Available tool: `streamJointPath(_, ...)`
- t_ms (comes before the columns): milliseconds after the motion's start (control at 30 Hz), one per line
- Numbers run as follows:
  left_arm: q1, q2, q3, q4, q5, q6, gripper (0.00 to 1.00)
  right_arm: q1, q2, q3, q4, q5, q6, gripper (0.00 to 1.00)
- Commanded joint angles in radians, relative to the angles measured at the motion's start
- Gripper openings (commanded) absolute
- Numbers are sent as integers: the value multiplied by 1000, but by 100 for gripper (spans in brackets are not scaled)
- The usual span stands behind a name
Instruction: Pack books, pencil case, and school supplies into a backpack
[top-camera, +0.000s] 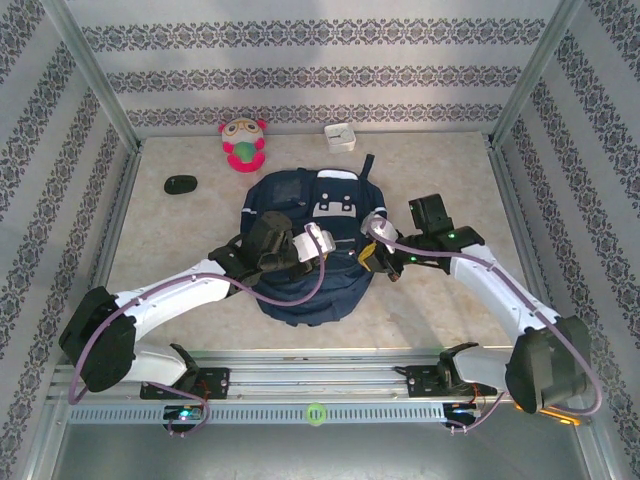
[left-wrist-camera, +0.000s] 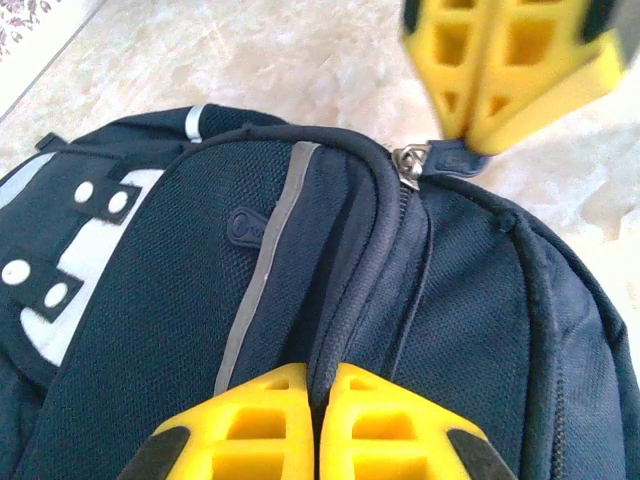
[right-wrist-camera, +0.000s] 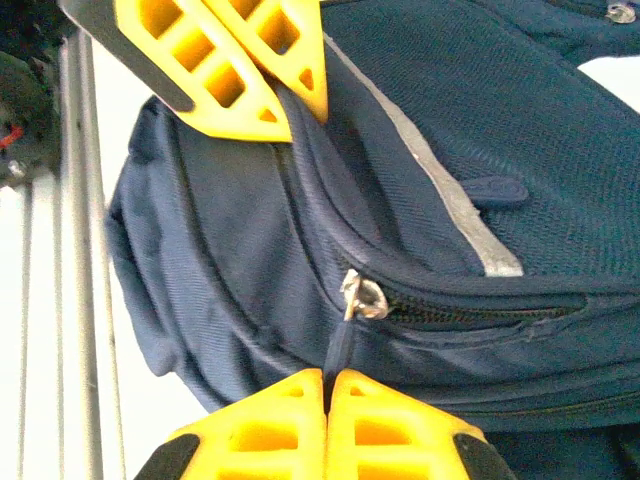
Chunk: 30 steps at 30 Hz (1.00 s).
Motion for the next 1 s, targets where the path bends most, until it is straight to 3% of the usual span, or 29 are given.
streamJointPath(0, 13, 1, 59, -2, -146, -16, 0, 40, -33, -14, -37, -76, 212, 0)
streamJointPath(200, 0, 8, 65, 10, -125, -38, 0, 114, -21, -11, 7, -59, 425, 0)
streamJointPath(300, -28, 36, 71, 61, -84, -73, 0, 196, -4, -46, 69, 18, 502, 0)
streamJointPath(467, -46, 47, 83, 71, -81, -88, 0, 208, -5, -41, 95, 101, 602, 0)
streamJointPath(533, -45, 39, 66, 92, -88, -84, 0, 192, -34, -46, 86, 143, 620, 9)
streamJointPath(600, -45, 26, 40, 116, -84, -79, 0, 155, -76, -61, 86, 151, 618, 25)
streamJointPath(767, -45, 13, 35, 87, -44, -77, 0, -2, -135, -77, 96, 144, 626, 49)
streamJointPath(867, -46, 7, 24, 108, -36, -88, 0, -46, -122, -68, 106, 205, 610, 57)
streamJointPath(967, -45, 9, 27, 115, -32, -93, 0, -44, -66, -32, 102, 184, 567, 61)
